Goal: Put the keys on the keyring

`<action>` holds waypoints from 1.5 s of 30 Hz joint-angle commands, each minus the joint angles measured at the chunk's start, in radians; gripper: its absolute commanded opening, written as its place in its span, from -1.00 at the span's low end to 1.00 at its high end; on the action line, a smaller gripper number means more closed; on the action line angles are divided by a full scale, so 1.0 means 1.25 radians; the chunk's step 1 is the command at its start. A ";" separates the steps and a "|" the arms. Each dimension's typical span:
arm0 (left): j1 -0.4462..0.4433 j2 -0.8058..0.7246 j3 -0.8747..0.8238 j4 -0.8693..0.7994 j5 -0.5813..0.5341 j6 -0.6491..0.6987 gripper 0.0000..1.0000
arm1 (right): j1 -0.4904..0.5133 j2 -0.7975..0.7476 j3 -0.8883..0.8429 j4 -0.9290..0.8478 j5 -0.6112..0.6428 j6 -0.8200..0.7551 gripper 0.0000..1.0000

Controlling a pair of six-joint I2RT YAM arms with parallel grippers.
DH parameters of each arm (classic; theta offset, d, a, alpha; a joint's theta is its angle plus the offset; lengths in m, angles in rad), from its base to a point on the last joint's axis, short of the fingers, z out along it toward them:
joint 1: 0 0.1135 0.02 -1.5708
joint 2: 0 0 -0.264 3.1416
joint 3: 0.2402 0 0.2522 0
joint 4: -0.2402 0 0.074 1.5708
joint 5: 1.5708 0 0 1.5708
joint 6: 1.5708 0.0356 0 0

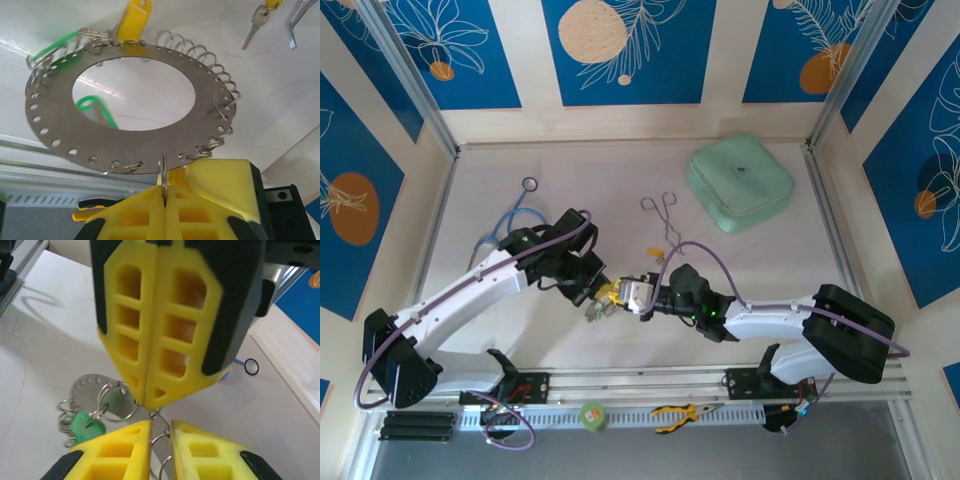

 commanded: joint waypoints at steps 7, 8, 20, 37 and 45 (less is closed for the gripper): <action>0.005 -0.029 -0.026 0.035 0.043 -0.153 -1.00 | 0.013 0.036 0.022 0.074 0.005 0.025 -0.55; 0.005 -0.029 -0.026 0.036 0.044 -0.154 -1.00 | 0.014 0.038 0.021 0.076 0.003 0.025 -0.55; 0.004 -0.034 -0.035 0.038 0.045 -0.153 -1.00 | 0.020 0.022 -0.016 0.069 -0.002 0.038 -0.54; 0.005 -0.050 -0.047 0.057 0.044 -0.185 -1.00 | 0.023 0.096 0.021 0.147 0.026 0.077 -0.93; 0.011 -0.134 -0.108 0.154 -0.111 -0.164 -0.11 | 0.009 0.084 0.016 0.124 0.003 0.090 -1.00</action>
